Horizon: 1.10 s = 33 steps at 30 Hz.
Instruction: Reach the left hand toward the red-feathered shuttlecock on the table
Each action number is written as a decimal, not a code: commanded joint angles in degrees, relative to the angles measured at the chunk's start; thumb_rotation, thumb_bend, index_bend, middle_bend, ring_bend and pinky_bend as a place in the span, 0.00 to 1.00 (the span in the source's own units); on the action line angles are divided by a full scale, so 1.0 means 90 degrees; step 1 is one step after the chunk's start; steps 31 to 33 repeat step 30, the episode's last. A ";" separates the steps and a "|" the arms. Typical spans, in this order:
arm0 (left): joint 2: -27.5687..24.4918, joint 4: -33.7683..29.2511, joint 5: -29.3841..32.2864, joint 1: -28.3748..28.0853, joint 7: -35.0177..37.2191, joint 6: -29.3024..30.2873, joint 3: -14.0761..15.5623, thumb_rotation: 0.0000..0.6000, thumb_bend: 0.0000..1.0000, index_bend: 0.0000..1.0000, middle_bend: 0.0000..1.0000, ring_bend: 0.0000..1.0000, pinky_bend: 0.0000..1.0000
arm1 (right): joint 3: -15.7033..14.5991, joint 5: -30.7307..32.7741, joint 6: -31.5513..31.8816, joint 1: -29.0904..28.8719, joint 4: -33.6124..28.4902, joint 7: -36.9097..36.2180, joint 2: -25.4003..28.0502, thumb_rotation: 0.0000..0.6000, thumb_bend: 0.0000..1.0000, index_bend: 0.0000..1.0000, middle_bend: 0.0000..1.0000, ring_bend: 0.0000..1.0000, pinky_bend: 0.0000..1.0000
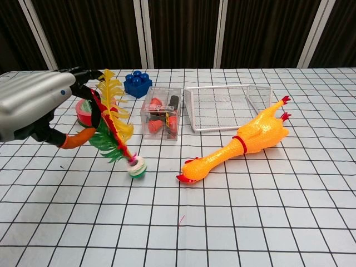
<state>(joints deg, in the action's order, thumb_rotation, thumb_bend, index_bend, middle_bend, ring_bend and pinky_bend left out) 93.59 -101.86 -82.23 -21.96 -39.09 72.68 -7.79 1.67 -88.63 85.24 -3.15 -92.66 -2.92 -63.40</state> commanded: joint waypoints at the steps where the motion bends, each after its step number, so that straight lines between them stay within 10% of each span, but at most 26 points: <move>1: -0.0014 0.0050 0.0056 0.0012 0.0072 -0.0009 0.0037 1.00 0.54 0.56 0.08 0.00 0.00 | -0.0001 -0.0006 0.0007 0.0002 0.0000 0.0002 -0.0001 1.00 0.34 0.00 0.00 0.00 0.00; 10: -0.0219 -0.0040 0.0014 0.0063 0.0341 0.0064 0.0186 1.00 0.14 0.13 0.00 0.00 0.00 | 0.0002 -0.0004 0.0004 0.0001 0.0008 -0.0014 0.0004 1.00 0.34 0.00 0.00 0.00 0.00; 22: -0.1711 -0.0851 -0.0822 0.0782 0.1321 0.1126 0.0739 1.00 0.13 0.08 0.00 0.00 0.00 | -0.0004 -0.0011 0.0023 0.0015 0.0008 0.0001 0.0014 1.00 0.34 0.00 0.00 0.00 0.00; 33: -0.2855 -0.0220 -0.0837 0.1600 0.2372 0.1931 0.1251 1.00 0.13 0.03 0.00 0.00 0.00 | -0.0016 -0.0015 0.0005 0.0013 0.0002 0.0099 -0.0007 1.00 0.34 0.00 0.00 0.00 0.00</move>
